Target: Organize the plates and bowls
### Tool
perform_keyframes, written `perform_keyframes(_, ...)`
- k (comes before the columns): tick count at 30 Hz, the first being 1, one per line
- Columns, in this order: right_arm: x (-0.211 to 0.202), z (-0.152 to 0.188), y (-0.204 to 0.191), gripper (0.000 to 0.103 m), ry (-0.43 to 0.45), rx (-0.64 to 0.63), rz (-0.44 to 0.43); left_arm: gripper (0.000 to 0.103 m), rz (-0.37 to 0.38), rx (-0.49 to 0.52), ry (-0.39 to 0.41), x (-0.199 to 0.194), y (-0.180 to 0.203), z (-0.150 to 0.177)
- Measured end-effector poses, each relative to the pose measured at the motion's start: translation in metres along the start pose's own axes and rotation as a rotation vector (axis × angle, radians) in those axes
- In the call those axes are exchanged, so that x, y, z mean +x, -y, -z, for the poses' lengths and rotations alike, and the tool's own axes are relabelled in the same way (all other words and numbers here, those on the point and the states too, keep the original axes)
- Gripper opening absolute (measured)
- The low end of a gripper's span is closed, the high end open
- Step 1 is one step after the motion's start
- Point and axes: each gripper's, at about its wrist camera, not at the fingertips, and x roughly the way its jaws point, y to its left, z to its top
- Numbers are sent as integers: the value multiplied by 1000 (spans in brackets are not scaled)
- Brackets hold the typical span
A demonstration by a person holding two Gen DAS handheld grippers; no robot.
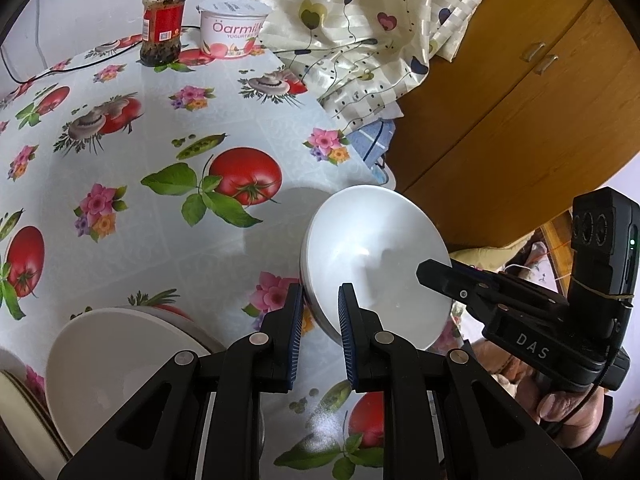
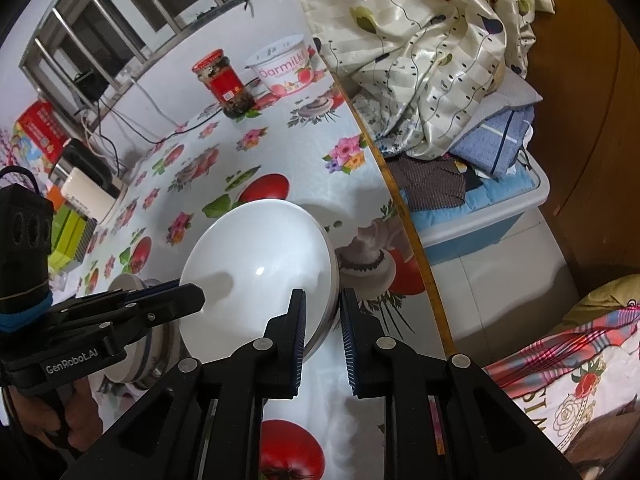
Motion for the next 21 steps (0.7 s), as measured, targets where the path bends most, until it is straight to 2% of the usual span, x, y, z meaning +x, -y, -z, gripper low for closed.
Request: perform_keyframes(21,-33,-7,-32,17,52,-57,4,19,12,2,91,-42,-3,3)
